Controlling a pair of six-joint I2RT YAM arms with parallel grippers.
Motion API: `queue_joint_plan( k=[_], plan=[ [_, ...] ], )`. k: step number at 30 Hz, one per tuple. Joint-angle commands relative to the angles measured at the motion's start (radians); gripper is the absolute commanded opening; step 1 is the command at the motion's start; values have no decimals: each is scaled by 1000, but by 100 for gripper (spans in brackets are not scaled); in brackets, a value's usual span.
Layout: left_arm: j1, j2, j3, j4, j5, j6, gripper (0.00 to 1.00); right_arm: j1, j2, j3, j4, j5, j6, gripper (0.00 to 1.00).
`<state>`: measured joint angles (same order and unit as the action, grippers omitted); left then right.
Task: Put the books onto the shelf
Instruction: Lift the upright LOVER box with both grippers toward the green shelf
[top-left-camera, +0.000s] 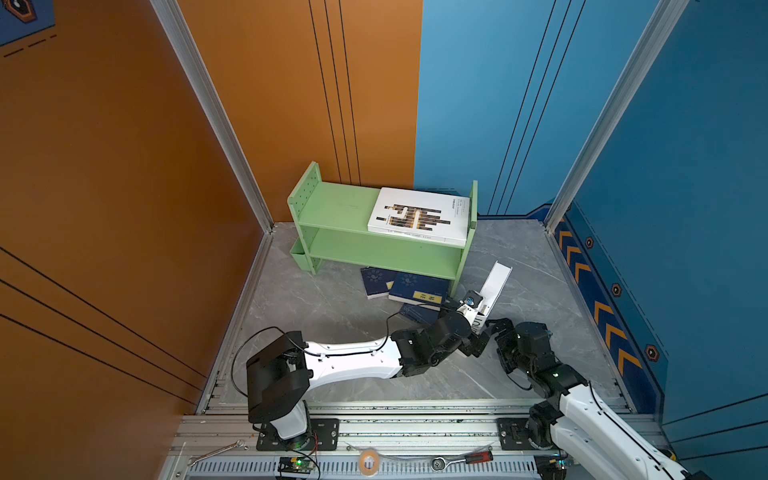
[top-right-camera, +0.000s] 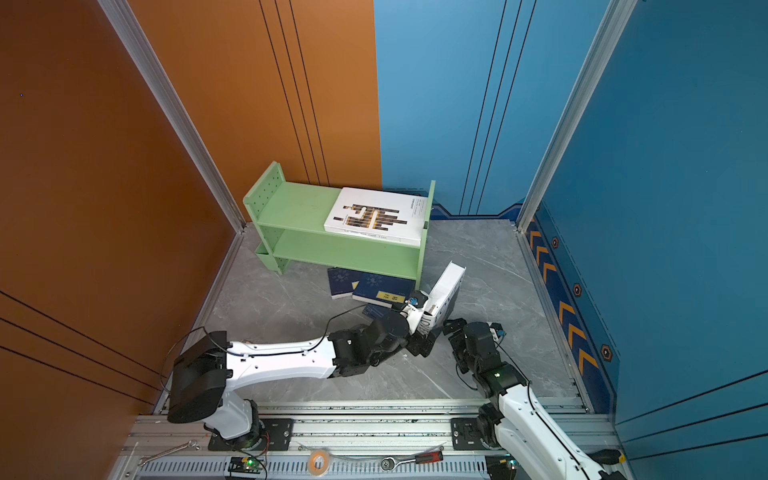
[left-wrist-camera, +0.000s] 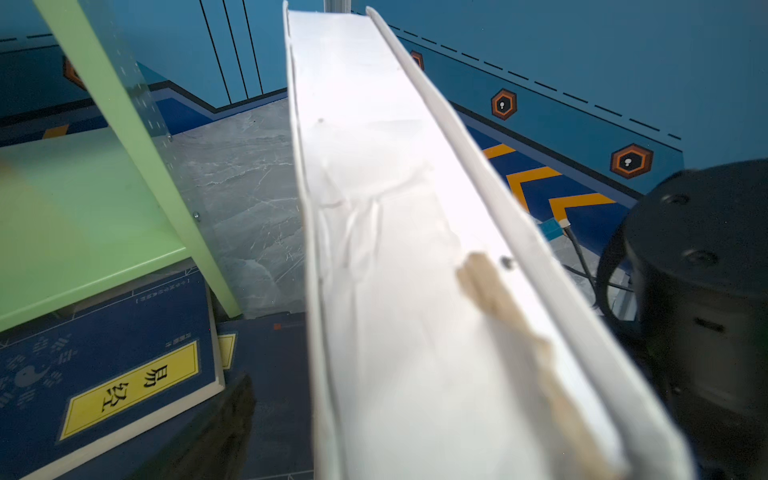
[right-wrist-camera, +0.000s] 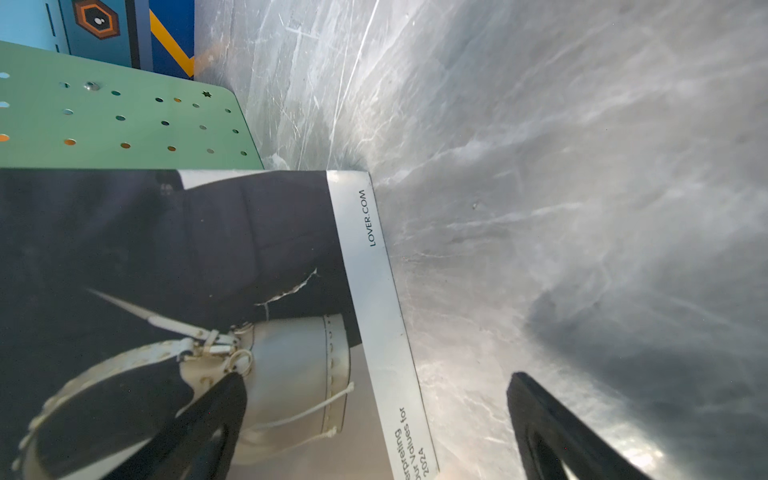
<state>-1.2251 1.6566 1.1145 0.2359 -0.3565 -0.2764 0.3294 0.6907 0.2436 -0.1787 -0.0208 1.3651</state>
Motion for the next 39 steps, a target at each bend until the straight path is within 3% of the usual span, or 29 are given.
queue_joint_plan(
  k=[1, 10, 13, 24, 32, 39],
  plan=[
    [-1, 15, -10, 65, -3, 14, 85, 8, -10, 2, -10, 25, -10, 100],
    [1, 52, -22, 134, -9, 11, 70, 8, -12, 4, -10, 25, -9, 100],
    [4, 55, -22, 143, -11, 16, 69, 7, -13, 4, -10, 25, -9, 100],
    [11, 25, -32, 172, 4, 36, 47, 7, -11, 10, -6, 27, -6, 100],
    [15, -31, -38, 175, 4, 44, 44, 5, -18, 42, -30, 28, -24, 100],
    [45, -169, -46, 111, 57, 29, 43, -55, -156, 165, -52, 24, -98, 100]
  ],
)
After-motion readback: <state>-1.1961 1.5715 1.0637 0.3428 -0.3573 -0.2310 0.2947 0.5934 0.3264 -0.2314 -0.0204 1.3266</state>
